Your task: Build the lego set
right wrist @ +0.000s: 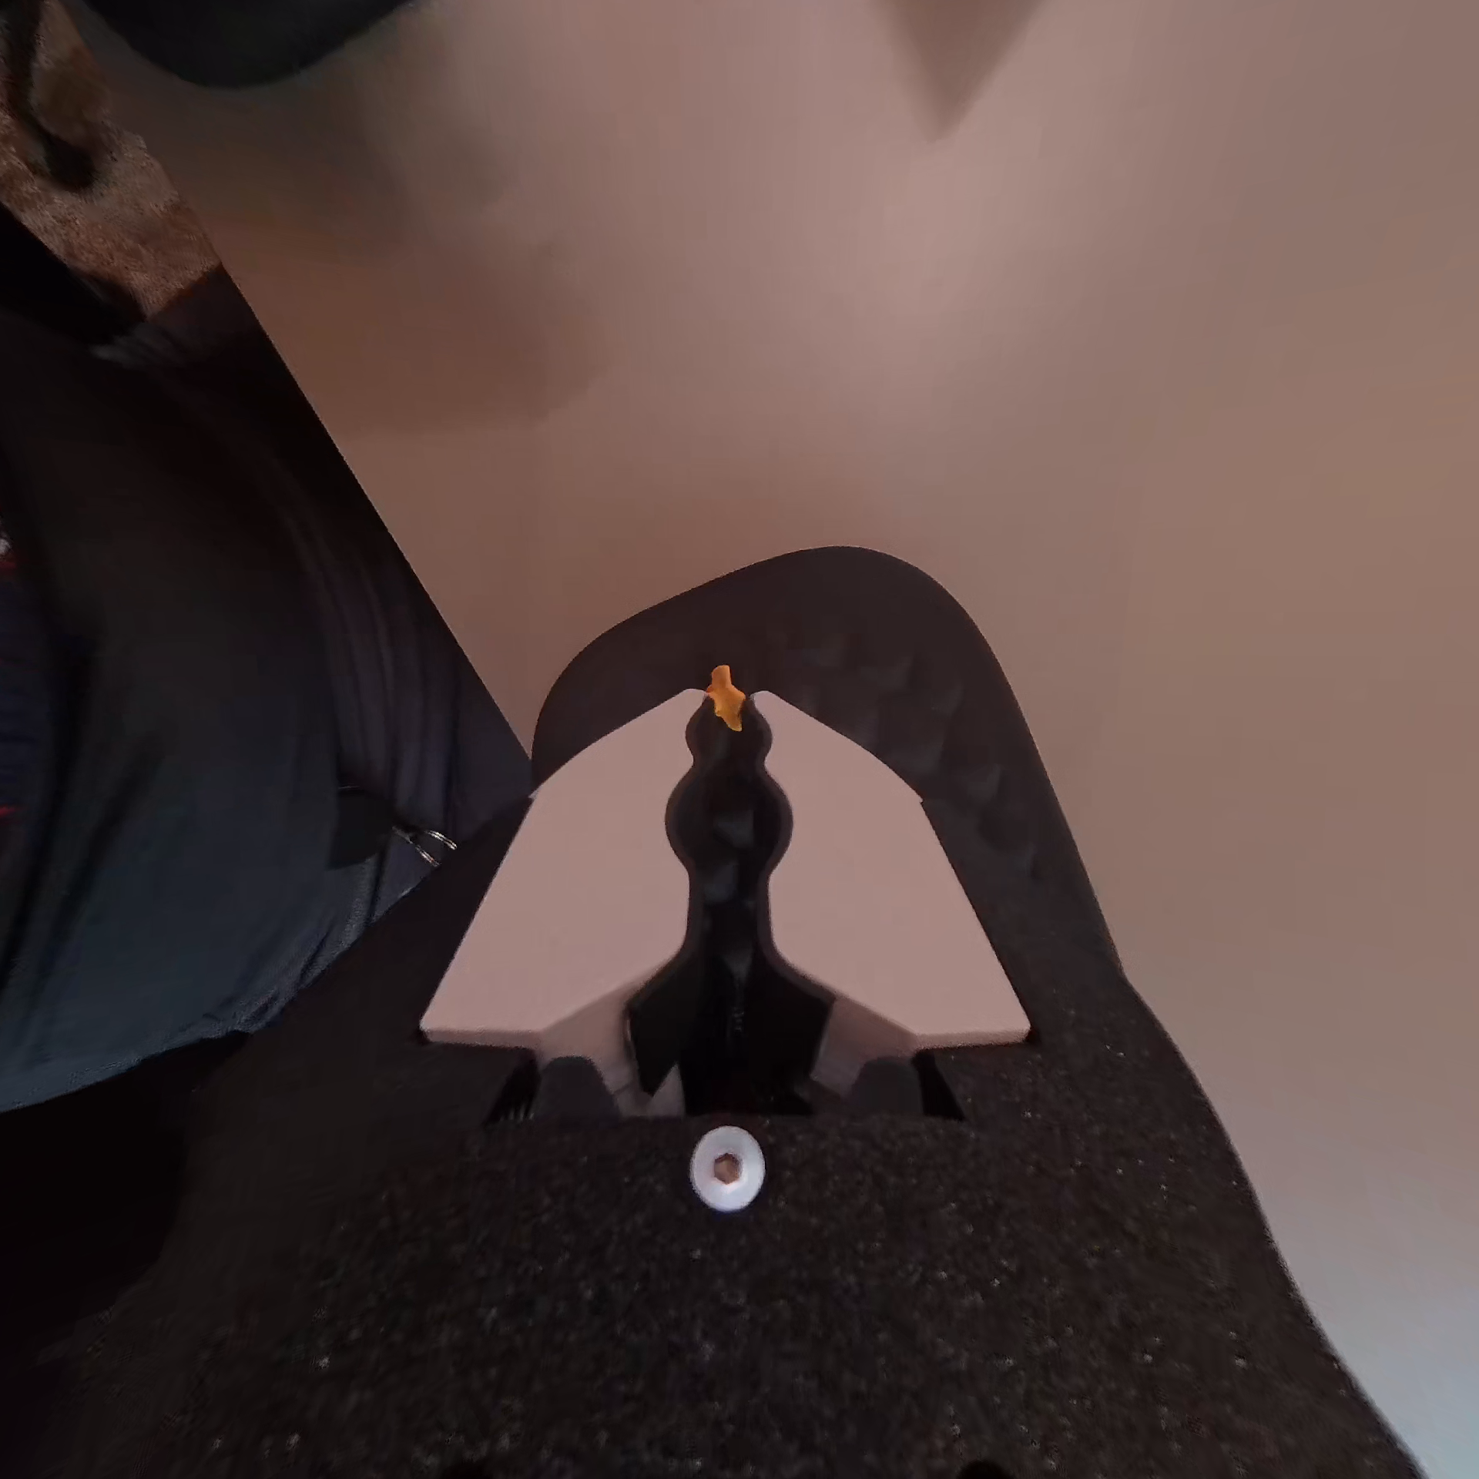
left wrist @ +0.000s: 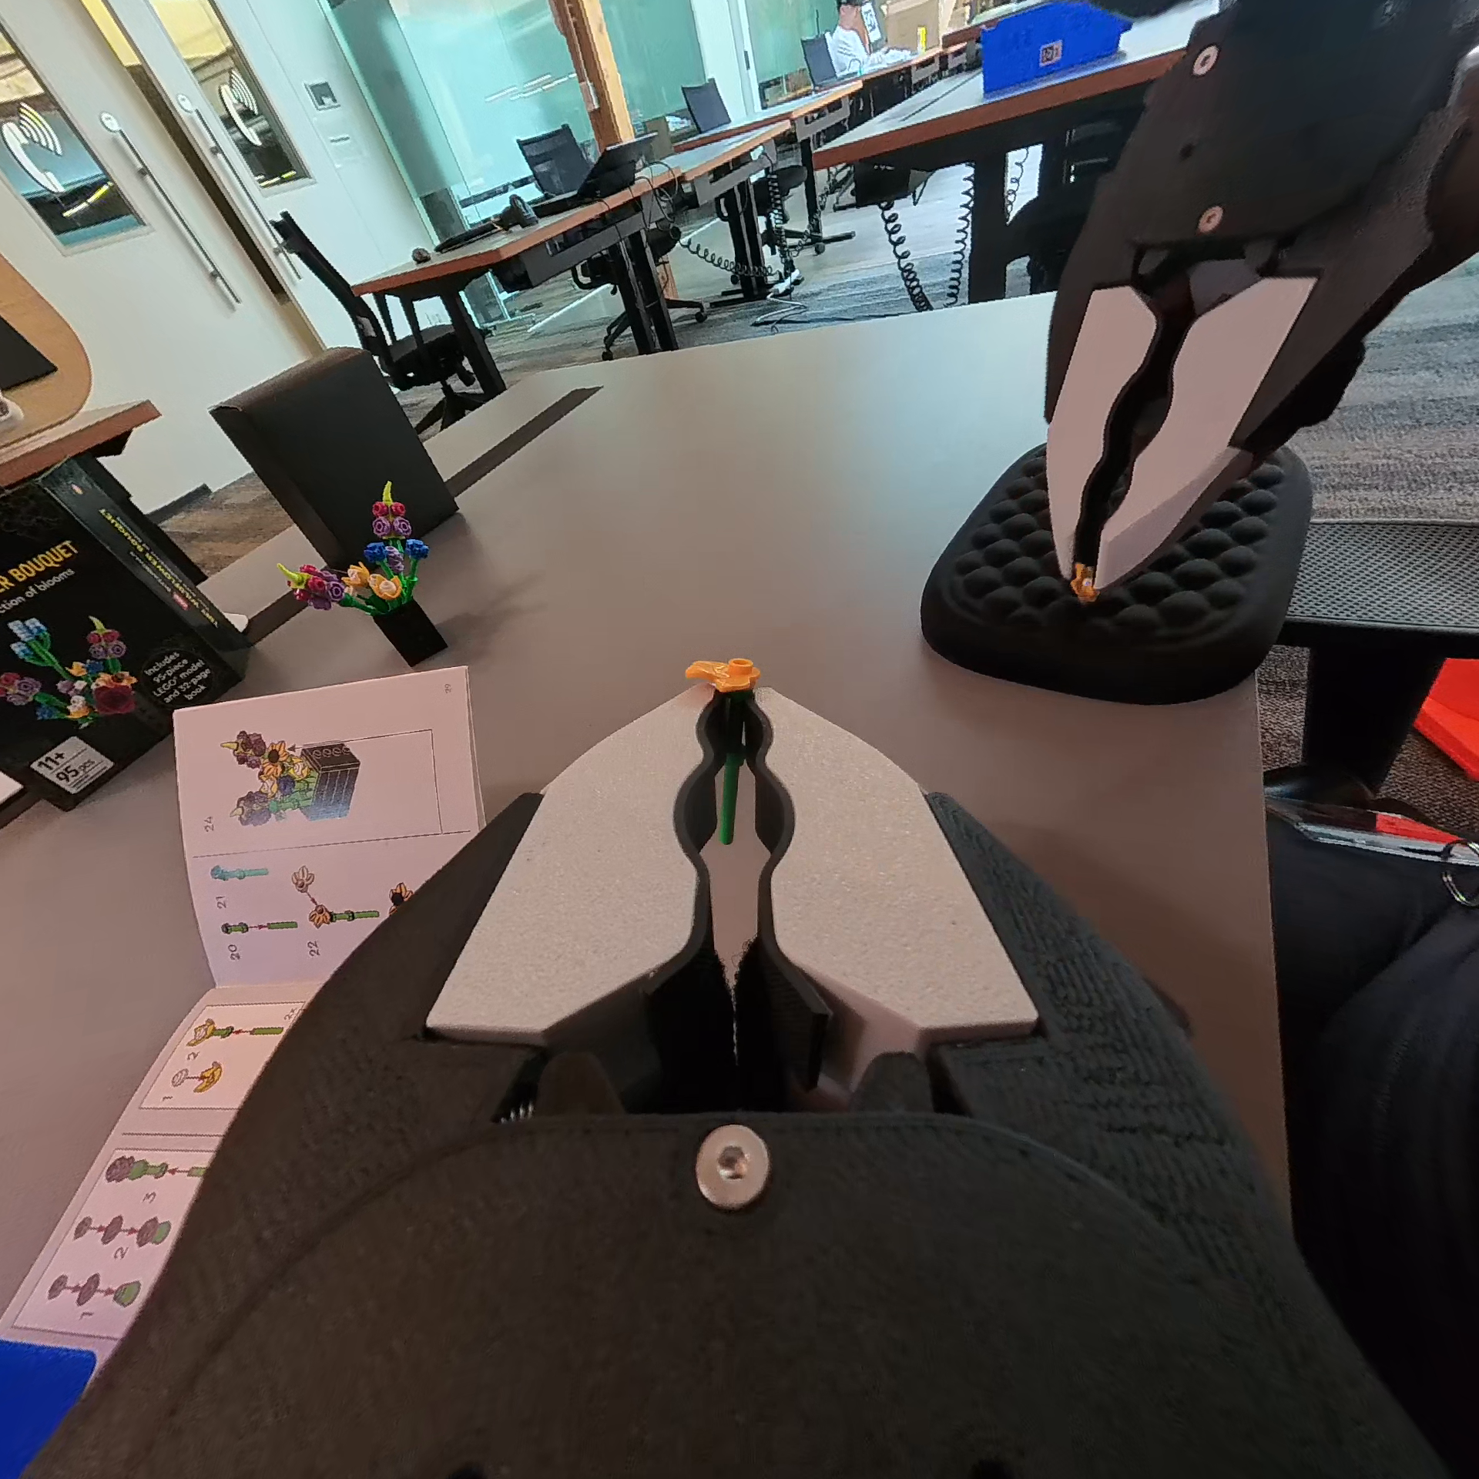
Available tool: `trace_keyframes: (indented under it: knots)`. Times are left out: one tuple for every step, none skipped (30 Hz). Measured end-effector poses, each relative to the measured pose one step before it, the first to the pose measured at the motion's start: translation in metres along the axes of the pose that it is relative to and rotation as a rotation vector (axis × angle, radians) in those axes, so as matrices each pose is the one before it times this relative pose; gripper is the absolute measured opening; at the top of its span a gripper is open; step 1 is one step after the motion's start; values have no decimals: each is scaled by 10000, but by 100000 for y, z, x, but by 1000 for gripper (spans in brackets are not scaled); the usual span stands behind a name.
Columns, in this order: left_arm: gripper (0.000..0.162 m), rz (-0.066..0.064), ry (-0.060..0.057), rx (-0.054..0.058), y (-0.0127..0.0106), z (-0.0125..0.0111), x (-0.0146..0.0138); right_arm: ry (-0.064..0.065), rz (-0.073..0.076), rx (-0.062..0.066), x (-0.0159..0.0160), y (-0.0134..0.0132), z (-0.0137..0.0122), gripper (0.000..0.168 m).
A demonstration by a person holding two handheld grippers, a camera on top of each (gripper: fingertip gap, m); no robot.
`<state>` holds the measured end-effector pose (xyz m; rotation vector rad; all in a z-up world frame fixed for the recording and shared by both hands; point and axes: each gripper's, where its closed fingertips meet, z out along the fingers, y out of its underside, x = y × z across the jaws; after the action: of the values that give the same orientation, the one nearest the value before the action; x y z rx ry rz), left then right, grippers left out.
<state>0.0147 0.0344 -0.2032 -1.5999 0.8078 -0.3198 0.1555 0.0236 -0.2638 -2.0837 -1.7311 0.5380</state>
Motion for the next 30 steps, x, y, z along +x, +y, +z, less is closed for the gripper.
trace_keyframes:
  knots:
    - [4, -6, 2, -4, 5, 5, 0, -31, 211, 111, 12, -20, -57, 7]
    - [4, 0, 1, -2, 3, 6, -5, 8, 153, 78, 4, 34, -37, 7]
    - [4, 4, -1, -3, 1, 4, 3, 30, 85, 21, -26, 96, -3, 7]
    - [4, 5, 0, -5, 3, 3, 4, 21, 20, 12, -91, 70, -12, 6]
    - [4, 4, -1, -3, 11, 6, 6, -5, -10, 28, -149, 13, -57, 2]
    - [4, 5, -3, -2, 0, -3, 5, 16, -6, -35, -145, 60, -32, 2]
    - [4, 4, -2, -3, 4, -2, -5, 46, -78, -155, -145, 158, -17, 3]
    - [4, 3, -2, 0, -3, 6, 2, 90, -257, -148, -139, 107, -27, 3]
    - [4, 7, -3, 3, 5, -3, -1, 160, -332, -57, -48, -56, -18, 2]
    - [4, 10, -1, 1, -5, -8, 12, 92, -198, -45, -29, -95, 12, 2]
    - [4, 7, 3, -2, 0, 4, 6, -63, 20, -43, -113, -81, 71, 2]
    - [4, 10, 0, 3, -6, -7, 13, -167, 152, 26, -138, -113, 83, 2]
    - [4, 13, -3, 10, -16, -2, 7, -173, 198, 77, -47, -70, 70, 2]
    - [4, 13, -2, 12, -16, -14, 8, -179, 253, 136, 46, -70, 36, 2]
    - [4, 9, 6, 8, -11, -9, 15, -296, 378, 234, -3, -159, -23, 2]
    - [4, -2, 25, 7, -15, -11, 31, -446, 533, 509, -75, -529, -144, 2]
    - [4, -23, 65, 31, -40, -20, 53, -557, 691, 808, -125, -1022, -284, 2]
    - [4, -57, 97, 77, -87, -63, 50, -723, 779, 988, -304, -1475, -315, 2]
    - [4, -112, 70, 107, -120, -90, -27, -966, 715, 1088, -702, -1825, -226, 2]
    - [4, -158, 69, 147, -179, -120, -72, -1047, 653, 1062, -907, -1924, -4, 2]
    - [4, -180, 119, 183, -204, -149, -44, -1209, 546, 844, -1196, -1663, 342, 2]
    - [3, -205, 115, 206, -230, -185, -64, -1183, 483, 611, -1138, -1291, 664, 2]
    - [4, -216, 97, 216, -232, -200, -95, -1138, 397, 414, -979, -921, 905, 2]
    - [4, -193, 112, 218, -255, -197, -53, -956, 439, 171, -562, -490, 1040, 1]
    - [4, -144, 94, 192, -227, -174, -36, -853, 521, 41, -242, -277, 1013, 2]
    - [4, -84, 55, 127, -160, -127, -22, -720, 634, 31, 55, -217, 932, 2]
    - [4, -1, 58, 69, -90, -58, 57, -537, 604, 46, 306, -221, 798, 1]
    - [4, 71, 92, 29, -35, -5, 169, -427, 537, -60, 397, -103, 650, 2]
    - [4, 84, 93, 10, -15, 5, 182, -225, 386, -37, 513, -145, 477, 2]
    - [4, 43, 15, 8, -19, 9, 60, -111, 264, 8, 505, -211, 360, 1]
